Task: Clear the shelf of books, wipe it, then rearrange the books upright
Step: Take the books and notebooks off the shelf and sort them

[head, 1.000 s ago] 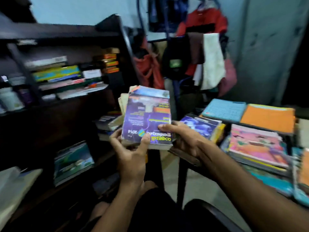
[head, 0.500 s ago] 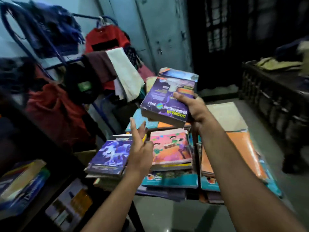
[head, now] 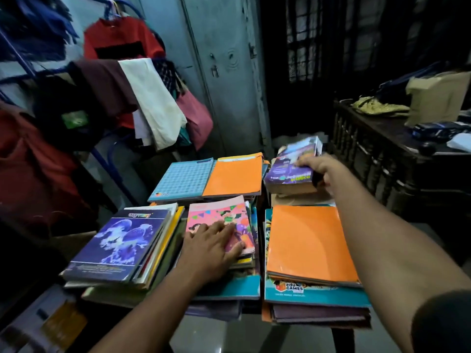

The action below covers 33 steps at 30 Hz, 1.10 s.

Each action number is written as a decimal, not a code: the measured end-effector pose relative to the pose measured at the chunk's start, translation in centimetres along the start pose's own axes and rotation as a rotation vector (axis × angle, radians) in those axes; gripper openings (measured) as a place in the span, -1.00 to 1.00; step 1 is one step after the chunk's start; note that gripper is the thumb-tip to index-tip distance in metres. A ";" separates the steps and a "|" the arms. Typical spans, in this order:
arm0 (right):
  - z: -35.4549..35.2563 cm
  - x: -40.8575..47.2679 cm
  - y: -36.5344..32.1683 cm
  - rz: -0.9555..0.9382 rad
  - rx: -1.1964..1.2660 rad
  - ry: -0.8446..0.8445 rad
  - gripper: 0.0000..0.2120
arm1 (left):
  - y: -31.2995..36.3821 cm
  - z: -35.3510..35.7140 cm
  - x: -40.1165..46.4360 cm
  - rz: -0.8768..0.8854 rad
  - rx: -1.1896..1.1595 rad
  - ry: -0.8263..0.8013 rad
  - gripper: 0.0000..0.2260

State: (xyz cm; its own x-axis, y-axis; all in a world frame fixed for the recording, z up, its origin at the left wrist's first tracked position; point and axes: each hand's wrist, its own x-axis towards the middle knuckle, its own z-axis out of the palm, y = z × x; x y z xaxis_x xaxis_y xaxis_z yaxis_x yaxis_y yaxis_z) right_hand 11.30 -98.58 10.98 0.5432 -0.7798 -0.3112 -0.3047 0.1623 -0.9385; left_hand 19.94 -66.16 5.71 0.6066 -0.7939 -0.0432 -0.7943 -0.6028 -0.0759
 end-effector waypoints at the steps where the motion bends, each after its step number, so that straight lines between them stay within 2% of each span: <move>1: 0.0 0.5 0.6 0.045 -0.061 -0.011 -0.75 | 0.0 0.0 0.0 0.000 0.005 -0.011 -0.18; 3: 0.0 0.8 0.7 0.029 -0.104 0.002 -0.75 | -0.1 0.1 0.1 0.000 0.016 -0.025 -0.25; 5: 0.0 1.0 0.0 -0.036 -0.222 0.109 -0.72 | -0.1 0.1 0.2 0.002 0.022 -0.028 -0.33; 7: 1.0 0.7 -0.7 -0.097 -0.510 0.319 -0.46 | -0.1 0.1 0.2 -0.002 0.019 -0.030 -0.39; 8: 2.2 0.0 -1.1 -0.179 -0.592 0.396 -0.35 | -0.3 0.0 0.4 0.002 0.009 -0.039 -0.40; 9: 3.8 -1.0 -1.6 -0.296 -0.596 0.402 -0.30 | -0.4 -0.3 0.5 0.013 -0.030 -0.043 -0.40; 10: 6.1 -2.6 -2.0 -0.422 -0.556 0.336 -0.31 | -0.9 -0.5 0.5 0.032 -0.115 -0.040 -0.41; 12: 11.6 -6.6 -2.4 -0.611 -0.465 0.084 -0.42 | -2.6 -0.9 -0.5 0.073 -0.488 0.020 -0.48; 13: 14.5 -8.8 -2.1 -0.664 -0.431 -0.052 -0.50 | -3.8 -1.1 -1.6 0.067 -0.669 0.099 -0.53; 15: 20.5 -13.7 -0.7 -0.766 -0.363 -0.286 -0.62 | -7.7 -1.0 -4.9 -0.035 -0.796 0.352 -0.61; 18: 29.8 -20.3 3.1 -0.833 -0.304 -0.558 -0.75 | -16.0 1.2 -13.2 -0.315 -0.733 0.643 -0.73; 21: 38.3 -26.1 7.5 -0.850 -0.280 -0.820 -0.83 | -24.3 4.2 -24.2 -0.695 -0.371 0.816 -0.74; 22: 40.9 -28.2 8.8 -0.873 -0.297 -0.881 -0.85 | -26.6 5.0 -27.9 -0.865 -0.254 0.800 -0.70; 24: 44.8 -31.6 11.0 -0.940 -0.325 -0.968 -0.83 | -30.3 6.8 -33.7 -1.179 -0.119 0.607 -0.49; 26: 48.0 -34.5 12.7 -0.992 -0.314 -1.074 -0.76 | -32.9 8.0 -38.0 -1.384 -0.121 0.351 -0.21; 27: 49.3 -35.8 13.7 -1.014 -0.317 -1.134 -0.72 | -33.9 8.6 -39.6 -1.443 -0.147 0.267 -0.14; 28: 50.0 -36.7 14.6 -1.036 -0.339 -1.182 -0.70 | -34.6 9.3 -40.9 -1.473 -0.176 0.208 -0.11; 30: 51.0 -37.2 17.0 -1.068 -0.393 -1.243 -0.65 | -35.0 10.6 -42.7 -1.447 -0.157 0.171 -0.18; 33: 51.0 -36.3 19.9 -0.923 -0.461 -1.272 -0.58 | -33.5 11.8 -43.1 -1.327 0.085 0.341 -0.43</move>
State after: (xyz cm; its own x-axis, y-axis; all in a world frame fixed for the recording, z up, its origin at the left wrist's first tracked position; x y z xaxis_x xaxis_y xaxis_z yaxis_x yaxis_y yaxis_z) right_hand 25.45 -36.18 -4.02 0.8485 0.5036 0.1627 0.4023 -0.4142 -0.8164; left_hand 20.81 -10.84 -1.64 0.8541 0.3818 0.3531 0.3821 -0.9213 0.0718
